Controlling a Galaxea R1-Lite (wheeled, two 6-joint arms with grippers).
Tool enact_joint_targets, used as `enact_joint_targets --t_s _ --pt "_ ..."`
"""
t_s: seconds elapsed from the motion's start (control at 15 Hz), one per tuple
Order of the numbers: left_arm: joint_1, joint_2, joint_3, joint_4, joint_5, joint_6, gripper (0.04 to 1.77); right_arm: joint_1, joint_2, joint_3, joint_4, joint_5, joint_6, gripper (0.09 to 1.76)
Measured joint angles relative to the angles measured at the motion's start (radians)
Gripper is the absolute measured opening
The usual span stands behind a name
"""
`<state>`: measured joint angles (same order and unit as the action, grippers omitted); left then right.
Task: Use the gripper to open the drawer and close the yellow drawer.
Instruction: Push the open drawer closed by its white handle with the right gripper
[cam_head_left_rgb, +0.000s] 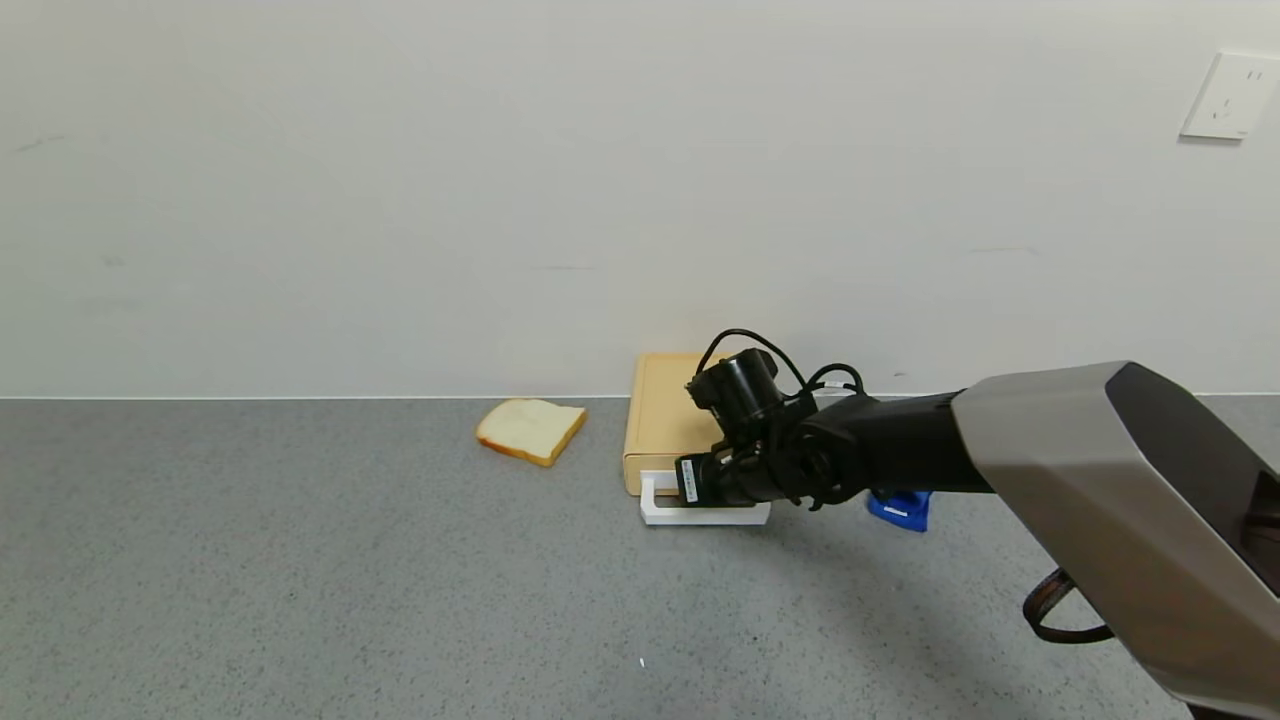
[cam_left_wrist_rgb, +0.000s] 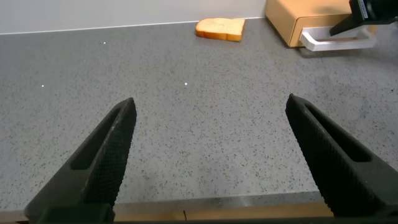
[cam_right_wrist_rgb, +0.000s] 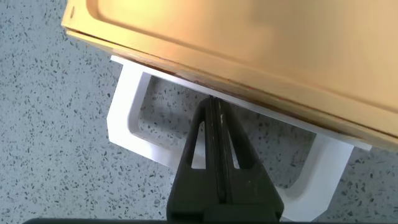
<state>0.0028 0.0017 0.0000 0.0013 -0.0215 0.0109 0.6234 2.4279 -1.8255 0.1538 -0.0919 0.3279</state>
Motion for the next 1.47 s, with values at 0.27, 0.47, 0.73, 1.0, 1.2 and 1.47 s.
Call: enact_joint_targets --t_s 0.27,0.47,0.73,1.0,1.2,1.47 --pt "0.0 0.0 0.0 0.0 0.0 0.0 1.73 -0.007 0.008 -0.017 0.002 0.001 -0.007 0.12" --pt "0.0 0.0 0.0 0.0 0.0 0.0 1.73 -0.008 0.009 -0.019 0.004 0.001 -0.007 0.12" --pt "0.0 0.0 0.0 0.0 0.0 0.0 1.73 -0.004 -0.004 -0.011 0.015 0.002 -0.006 0.12" --pt "0.0 0.0 0.0 0.0 0.0 0.0 1.73 0.005 -0.05 -0.005 0.084 0.011 -0.006 0.12" --pt "0.0 0.0 0.0 0.0 0.0 0.0 1.73 0.014 -0.112 0.027 0.107 0.016 -0.008 0.12" --pt "0.0 0.0 0.0 0.0 0.0 0.0 1.73 0.023 -0.254 0.169 0.109 0.077 -0.059 0.12"
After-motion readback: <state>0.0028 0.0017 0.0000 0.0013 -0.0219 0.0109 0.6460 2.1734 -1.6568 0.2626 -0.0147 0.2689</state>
